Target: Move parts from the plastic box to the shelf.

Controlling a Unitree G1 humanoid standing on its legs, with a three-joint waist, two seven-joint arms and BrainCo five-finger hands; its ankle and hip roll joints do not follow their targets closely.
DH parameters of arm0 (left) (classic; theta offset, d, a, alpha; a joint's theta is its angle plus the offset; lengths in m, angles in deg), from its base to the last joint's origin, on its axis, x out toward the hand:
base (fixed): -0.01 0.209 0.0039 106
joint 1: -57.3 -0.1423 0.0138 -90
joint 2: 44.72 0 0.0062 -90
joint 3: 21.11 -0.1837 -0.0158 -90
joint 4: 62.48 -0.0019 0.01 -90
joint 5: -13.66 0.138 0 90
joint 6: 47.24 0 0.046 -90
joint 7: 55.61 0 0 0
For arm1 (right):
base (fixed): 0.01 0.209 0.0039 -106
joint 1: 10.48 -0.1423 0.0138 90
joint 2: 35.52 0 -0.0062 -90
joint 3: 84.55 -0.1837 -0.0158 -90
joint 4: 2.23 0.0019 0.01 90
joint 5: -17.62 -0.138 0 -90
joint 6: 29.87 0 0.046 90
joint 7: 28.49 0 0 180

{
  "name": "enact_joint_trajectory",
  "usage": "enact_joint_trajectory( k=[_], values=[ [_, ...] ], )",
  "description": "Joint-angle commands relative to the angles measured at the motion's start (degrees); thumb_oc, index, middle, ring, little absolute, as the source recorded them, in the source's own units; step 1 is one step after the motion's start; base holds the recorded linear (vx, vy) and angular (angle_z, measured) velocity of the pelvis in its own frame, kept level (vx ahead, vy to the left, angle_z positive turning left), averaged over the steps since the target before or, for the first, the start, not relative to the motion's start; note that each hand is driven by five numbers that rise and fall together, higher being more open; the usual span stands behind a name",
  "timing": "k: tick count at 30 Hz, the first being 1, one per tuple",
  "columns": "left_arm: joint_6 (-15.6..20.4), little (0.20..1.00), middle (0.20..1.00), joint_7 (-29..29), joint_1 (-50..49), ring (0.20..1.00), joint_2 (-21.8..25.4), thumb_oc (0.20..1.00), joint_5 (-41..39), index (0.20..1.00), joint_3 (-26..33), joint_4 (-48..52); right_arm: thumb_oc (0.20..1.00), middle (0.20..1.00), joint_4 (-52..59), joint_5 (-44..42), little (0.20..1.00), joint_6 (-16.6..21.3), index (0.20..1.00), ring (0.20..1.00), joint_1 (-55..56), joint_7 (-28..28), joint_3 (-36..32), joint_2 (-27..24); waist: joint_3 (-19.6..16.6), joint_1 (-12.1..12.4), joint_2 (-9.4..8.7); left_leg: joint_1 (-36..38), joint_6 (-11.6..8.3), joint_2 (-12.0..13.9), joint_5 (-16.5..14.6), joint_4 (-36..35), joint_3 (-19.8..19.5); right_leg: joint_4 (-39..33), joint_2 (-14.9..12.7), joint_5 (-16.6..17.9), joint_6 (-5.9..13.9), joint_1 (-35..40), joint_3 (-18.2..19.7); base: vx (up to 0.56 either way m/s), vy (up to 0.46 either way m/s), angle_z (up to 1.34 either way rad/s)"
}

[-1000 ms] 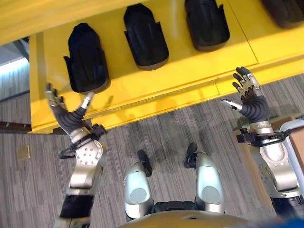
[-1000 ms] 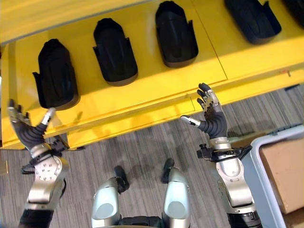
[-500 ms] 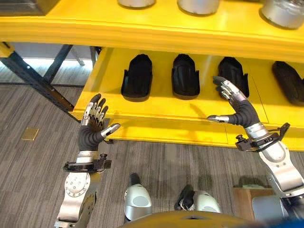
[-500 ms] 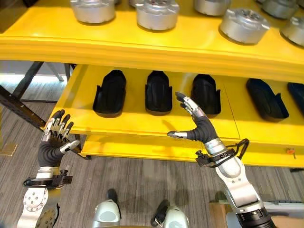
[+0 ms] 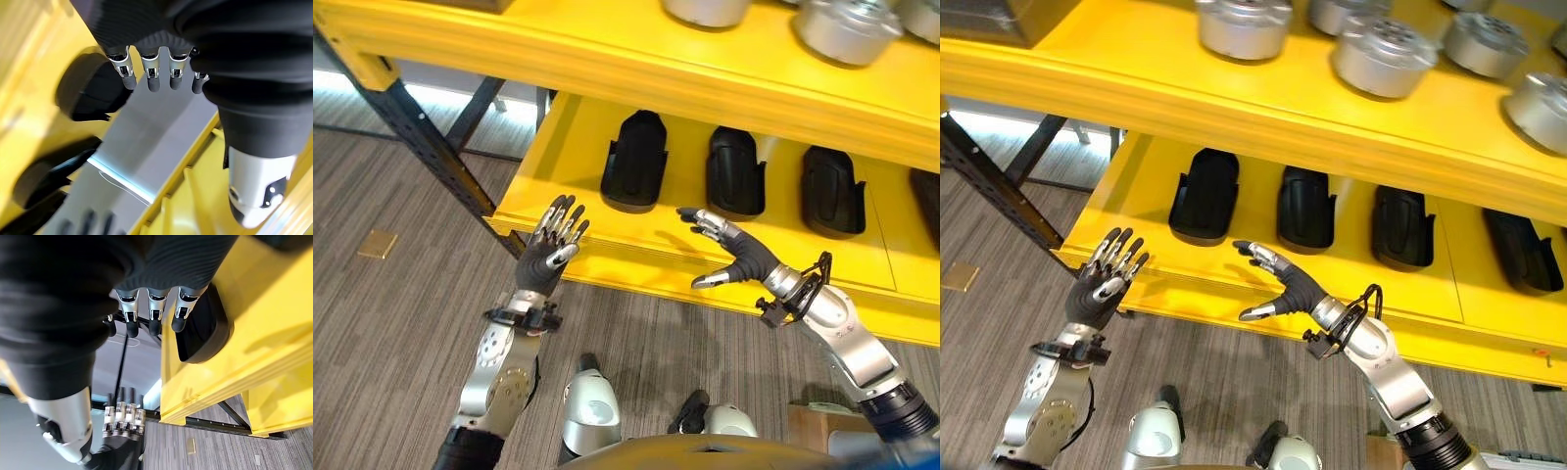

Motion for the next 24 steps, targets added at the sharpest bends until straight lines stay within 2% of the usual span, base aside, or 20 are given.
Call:
enact_joint_trajectory(
  k=[1, 2, 3, 5, 7, 8, 10, 11, 13, 16, 18, 21, 24],
  values=[
    [1.90, 1.000, 1.000, -1.72, -0.59, 1.000, 1.19, 1.000, -1.10, 1.000, -0.30, 5.02, 1.000, 1.000, 0.96, 0.36, 1.000, 5.27, 1.000, 1.000, -3.50, 1.03, -2.60, -0.39, 0.15, -0.89, 1.21, 6.45, -1.06, -1.95, 0.31, -5.74, 0.65, -1.40, -2.29, 4.74, 9.01, 1.14, 6.33, -0.02, 0.262, 0.05],
    [3.63, 1.000, 1.000, -0.42, -0.72, 1.000, 1.06, 1.000, -0.46, 1.000, -0.54, 4.89, 1.000, 1.000, 0.72, 0.27, 1.000, 5.76, 1.000, 1.000, -3.41, 0.46, -2.67, -0.52, 0.01, -1.22, 1.40, 7.27, -1.09, -2.02, 1.05, -7.55, 1.44, -0.26, -1.24, 3.94, 8.87, 0.41, 6.18, -0.04, 0.223, 0.11],
    [5.99, 1.000, 1.000, 1.11, -1.08, 1.000, 0.80, 1.000, -1.44, 1.000, -0.88, 4.86, 1.000, 1.000, 0.83, 0.34, 1.000, 6.39, 1.000, 1.000, -3.04, -0.89, -2.72, -0.96, -0.34, -1.76, 1.55, 8.58, -1.28, -2.10, 2.19, -10.21, 2.69, 1.34, 0.97, 2.57, 8.57, -0.41, 4.56, -0.03, 0.231, 0.02],
    [6.96, 1.000, 1.000, 3.72, -2.17, 1.000, 0.18, 1.000, -2.38, 1.000, -0.89, 4.98, 1.000, 1.000, 1.33, 0.07, 1.000, 6.53, 1.000, 1.000, -2.82, -2.55, -2.33, -1.59, -0.77, -1.98, 1.61, 10.28, -1.71, -2.19, 3.78, -13.64, 4.29, 3.47, 3.15, 1.69, 8.15, -1.44, 1.78, -0.03, 0.228, -0.54],
    [5.07, 1.000, 1.000, 6.50, -2.94, 1.000, -0.86, 1.000, -8.18, 1.000, -0.88, 5.28, 1.000, 1.000, 2.70, -1.14, 1.000, 5.47, 1.000, 1.000, -2.31, -4.14, -2.38, -2.73, -1.26, -2.33, 1.59, 12.15, -1.91, -3.20, 5.30, -17.35, 5.08, 4.84, 6.58, -0.28, 6.98, -1.42, -0.32, 0.01, 0.215, -1.09],
    [3.68, 1.000, 1.000, 6.79, -3.36, 1.000, -2.08, 1.000, -10.33, 1.000, -1.46, 5.26, 1.000, 1.000, 4.02, -1.79, 1.000, 4.51, 1.000, 1.000, -1.41, -5.21, -2.62, -3.81, -1.86, -3.17, 0.94, 12.92, -2.42, -4.93, 6.51, -19.45, 5.14, 2.79, 11.18, -2.21, 4.85, 0.02, -0.31, 0.05, 0.143, -1.08],
    [3.55, 1.000, 1.000, 7.05, -3.75, 1.000, -2.99, 1.000, -9.95, 1.000, -2.03, 5.41, 1.000, 1.000, 4.21, -1.48, 1.000, 4.36, 1.000, 1.000, -1.01, -5.65, -2.71, -4.22, -2.24, -3.10, 0.74, 13.05, -2.62, -5.67, 7.04, -19.94, 5.20, 0.40, 12.76, -3.64, 3.39, 1.71, -0.94, 0.05, 0.049, -0.55],
    [2.78, 1.000, 1.000, 7.42, -3.87, 1.000, -3.93, 1.000, -10.25, 1.000, -2.52, 5.40, 1.000, 1.000, 3.66, -1.99, 1.000, 4.56, 1.000, 1.000, -0.75, -6.49, -2.75, -4.35, -2.62, -3.26, 0.76, 12.55, -2.67, -6.48, 7.29, -19.73, 4.31, -2.62, 13.86, -4.87, 2.30, 3.25, 0.17, 0.05, -0.026, -0.30],
    [1.93, 1.000, 1.000, 6.60, -4.20, 1.000, -4.39, 1.000, -10.34, 1.000, -2.59, 4.79, 1.000, 1.000, 2.94, -1.13, 1.000, 5.10, 1.000, 1.000, -0.22, -6.96, -2.64, -3.86, -3.12, -3.51, 0.68, 12.14, -2.58, -6.83, 7.40, -19.63, 3.74, -4.73, 15.04, -5.04, 1.68, 4.42, 1.77, 0.04, -0.072, -0.24],
    [1.56, 1.000, 1.000, 5.18, -4.43, 1.000, -4.81, 1.000, -8.20, 1.000, -2.60, 4.48, 1.000, 1.000, 2.51, 0.03, 1.000, 5.71, 1.000, 1.000, 0.83, -7.56, -2.34, -3.38, -4.10, -4.00, 0.98, 12.12, -2.87, -6.89, 7.83, -20.42, 3.76, -7.59, 15.33, -4.56, 1.61, 5.50, 3.26, 0.02, -0.071, -0.04],
    [-0.68, 1.000, 1.000, 5.04, -4.50, 1.000, -4.80, 1.000, -7.62, 1.000, -2.81, 4.23, 1.000, 1.000, 2.22, 0.41, 1.000, 6.06, 1.000, 1.000, 1.32, -7.76, -2.16, -3.60, -4.52, -4.55, 1.45, 12.21, -3.03, -6.95, 8.05, -20.76, 3.74, -8.71, 15.40, -4.33, 1.61, 5.85, 4.34, 0.02, -0.042, -0.11],
    [-3.08, 1.000, 1.000, 4.89, -4.51, 1.000, -4.51, 1.000, -8.30, 1.000, -2.89, 3.85, 1.000, 1.000, 2.05, 0.33, 1.000, 6.19, 1.000, 1.000, 2.10, -9.16, -2.29, -3.67, -5.08, -5.29, 2.14, 12.24, -3.22, -6.95, 7.98, -20.63, 4.18, -9.57, 15.40, -4.26, 1.57, 6.25, 4.86, 0.03, -0.064, -0.11],
    [-3.07, 1.000, 1.000, 4.75, -4.27, 1.000, -4.29, 1.000, -7.02, 1.000, -3.14, 3.58, 1.000, 1.000, 1.44, 1.49, 1.000, 6.37, 1.000, 1.000, 2.29, -10.88, -1.98, -3.56, -5.32, -5.92, 2.61, 11.78, -3.20, -6.91, 7.35, -19.32, 4.92, -9.75, 15.49, -4.84, 1.08, 6.62, 4.99, 0.03, -0.081, -0.04]
  ],
)
